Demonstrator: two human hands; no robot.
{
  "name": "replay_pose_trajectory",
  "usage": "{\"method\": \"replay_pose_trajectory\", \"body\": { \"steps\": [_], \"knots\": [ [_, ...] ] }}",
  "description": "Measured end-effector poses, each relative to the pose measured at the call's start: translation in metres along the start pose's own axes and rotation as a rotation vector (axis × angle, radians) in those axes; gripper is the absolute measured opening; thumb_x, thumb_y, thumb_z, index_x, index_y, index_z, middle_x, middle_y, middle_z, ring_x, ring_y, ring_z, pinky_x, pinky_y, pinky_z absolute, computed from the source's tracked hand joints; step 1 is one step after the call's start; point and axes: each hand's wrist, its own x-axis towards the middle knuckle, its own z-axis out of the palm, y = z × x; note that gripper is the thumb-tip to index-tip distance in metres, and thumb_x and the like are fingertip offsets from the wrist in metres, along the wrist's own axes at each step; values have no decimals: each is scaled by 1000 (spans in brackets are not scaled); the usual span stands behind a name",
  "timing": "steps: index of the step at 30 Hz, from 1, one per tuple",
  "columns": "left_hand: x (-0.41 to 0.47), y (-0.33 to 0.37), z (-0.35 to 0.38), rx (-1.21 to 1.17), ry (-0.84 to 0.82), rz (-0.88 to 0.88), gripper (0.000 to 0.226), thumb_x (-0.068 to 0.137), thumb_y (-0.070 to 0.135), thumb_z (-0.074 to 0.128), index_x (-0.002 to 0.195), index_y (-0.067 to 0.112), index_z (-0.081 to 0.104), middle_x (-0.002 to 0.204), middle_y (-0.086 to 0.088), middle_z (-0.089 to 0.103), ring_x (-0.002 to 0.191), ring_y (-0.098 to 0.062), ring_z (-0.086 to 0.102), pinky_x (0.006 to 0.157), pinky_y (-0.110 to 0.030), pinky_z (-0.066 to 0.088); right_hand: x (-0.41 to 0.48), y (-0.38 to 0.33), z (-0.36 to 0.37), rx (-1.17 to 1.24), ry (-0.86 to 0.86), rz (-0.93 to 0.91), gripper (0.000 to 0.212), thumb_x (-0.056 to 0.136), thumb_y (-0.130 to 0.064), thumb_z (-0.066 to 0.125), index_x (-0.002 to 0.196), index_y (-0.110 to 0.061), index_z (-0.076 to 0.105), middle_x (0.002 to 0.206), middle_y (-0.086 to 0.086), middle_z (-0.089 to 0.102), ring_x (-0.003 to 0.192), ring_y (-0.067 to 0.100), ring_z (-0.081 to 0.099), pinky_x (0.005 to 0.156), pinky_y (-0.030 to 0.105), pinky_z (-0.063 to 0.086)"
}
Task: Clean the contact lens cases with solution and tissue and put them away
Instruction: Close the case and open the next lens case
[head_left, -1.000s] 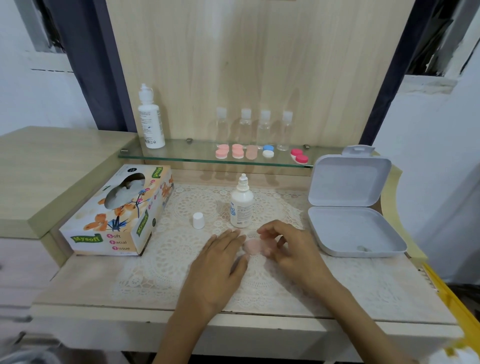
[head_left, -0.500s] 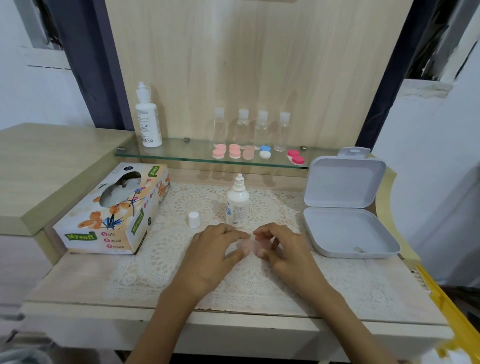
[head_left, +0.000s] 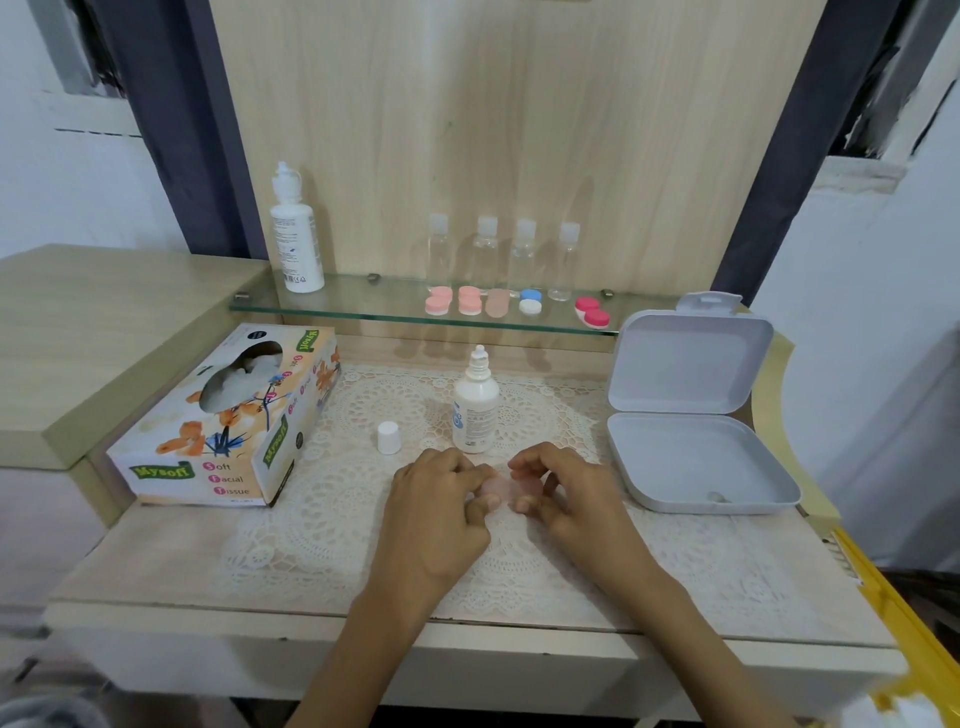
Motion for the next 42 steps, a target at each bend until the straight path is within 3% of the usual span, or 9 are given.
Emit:
{"method": "replay_pose_trajectory", "body": {
  "steps": [6, 11, 14, 18, 27, 32, 34, 38, 42],
  "knots": [
    [1, -1, 2, -4, 15, -43, 26, 84, 26, 66, 109, 20, 70, 91, 8, 59, 95, -11, 49, 81, -22, 34, -1, -4, -1, 39, -9, 25, 28, 76, -4, 72, 97, -20, 63, 90, -3, 65, 80, 8, 56, 71, 18, 44],
    [0, -2, 2, -47, 45, -89, 23, 78, 38, 70, 94, 23, 64, 86, 14, 52, 88, -5, 45, 69, -11, 31, -1, -4, -1, 76, -1, 24, 27, 76, -6, 72, 97, -20, 64, 89, -4, 65, 83, 6, 54, 70, 15, 43],
    [-1, -3, 4, -91, 21, -66, 36, 79, 43, 62, 110, 26, 56, 101, 16, 53, 99, -4, 47, 84, -15, 35, -2, -3, 0, 93, 3, 26, 26, 76, -7, 72, 96, -21, 63, 90, -3, 65, 81, 9, 55, 71, 23, 46],
    [-3, -2, 3, -18, -92, 27, 49, 80, 43, 40, 126, 33, 52, 117, 19, 49, 115, -2, 39, 98, -18, 17, -2, 0, 2, 107, 0, 43, 30, 75, -5, 72, 96, -24, 62, 88, -4, 65, 78, 11, 57, 71, 31, 49],
    [1, -8, 6, -104, -34, -43, 23, 80, 43, 66, 97, 28, 61, 97, 16, 53, 98, -5, 45, 89, -24, 34, -2, 1, 1, 101, -13, 51, 33, 75, -3, 71, 95, -27, 61, 91, -3, 65, 81, 10, 58, 72, 25, 48],
    [-1, -4, 3, -148, -100, 6, 43, 83, 30, 49, 126, 37, 48, 113, 28, 49, 112, 9, 34, 100, -17, 12, -3, -2, 2, 129, 9, 73, 35, 75, -1, 70, 91, -30, 61, 89, -4, 65, 76, 12, 57, 67, 22, 47],
    [-1, -5, 2, -167, -96, 15, 44, 86, 20, 56, 126, 37, 49, 111, 28, 49, 112, 6, 37, 101, -18, 15, -3, -2, 2, 127, 2, 71, 34, 75, -1, 70, 91, -29, 61, 89, -3, 65, 76, 13, 58, 66, 22, 48],
    [-1, -7, 1, -247, -56, -11, 40, 82, 21, 67, 118, 33, 56, 101, 25, 56, 104, -2, 47, 100, -36, 35, -3, -2, 1, 113, -8, 77, 32, 76, -2, 70, 93, -28, 61, 91, -4, 65, 77, 12, 57, 67, 19, 47],
    [-1, -6, 1, -268, -48, 0, 42, 82, 21, 67, 118, 37, 53, 102, 26, 55, 105, 1, 46, 100, -37, 36, -2, -1, 1, 107, -16, 73, 31, 75, -4, 72, 95, -26, 62, 91, -3, 65, 78, 12, 59, 70, 23, 48]
  ]
}}
